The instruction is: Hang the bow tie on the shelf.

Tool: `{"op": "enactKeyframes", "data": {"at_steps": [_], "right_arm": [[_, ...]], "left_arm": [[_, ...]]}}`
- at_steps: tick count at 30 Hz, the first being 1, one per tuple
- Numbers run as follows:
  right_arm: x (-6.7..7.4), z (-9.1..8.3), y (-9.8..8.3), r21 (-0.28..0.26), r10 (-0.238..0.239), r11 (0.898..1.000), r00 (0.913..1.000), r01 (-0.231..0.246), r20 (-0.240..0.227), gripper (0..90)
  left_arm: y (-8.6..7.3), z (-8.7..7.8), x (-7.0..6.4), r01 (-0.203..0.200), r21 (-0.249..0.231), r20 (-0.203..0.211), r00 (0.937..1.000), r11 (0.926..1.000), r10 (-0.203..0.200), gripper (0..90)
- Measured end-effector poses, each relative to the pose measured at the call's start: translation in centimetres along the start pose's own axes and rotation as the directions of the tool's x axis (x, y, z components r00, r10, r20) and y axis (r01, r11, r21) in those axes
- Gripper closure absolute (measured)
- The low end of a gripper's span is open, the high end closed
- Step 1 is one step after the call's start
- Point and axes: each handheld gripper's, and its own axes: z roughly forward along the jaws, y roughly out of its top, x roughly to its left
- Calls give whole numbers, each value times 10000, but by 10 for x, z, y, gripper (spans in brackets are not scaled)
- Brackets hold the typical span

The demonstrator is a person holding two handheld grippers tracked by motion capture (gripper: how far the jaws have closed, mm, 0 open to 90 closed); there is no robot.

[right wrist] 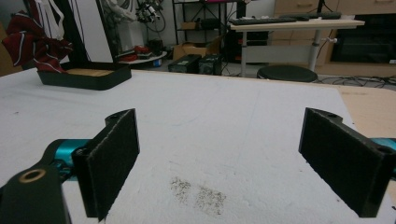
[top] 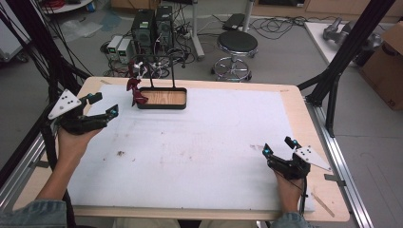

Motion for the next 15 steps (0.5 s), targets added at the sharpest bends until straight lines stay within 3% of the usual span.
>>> {"op": "enactKeyframes", "data": {"at_steps": [5,15], "right_arm": [[0,0,0,-9,18,10000,10000,-18,8,114],[0,0,0,8,28,10000,10000,-28,-25,114]], "left_arm": [[-8,-13,-12,-15,-34,-287,9996,10000,14,238],[-35,-26,-42,-167,277,-375,9991,9995,177,223]]}}
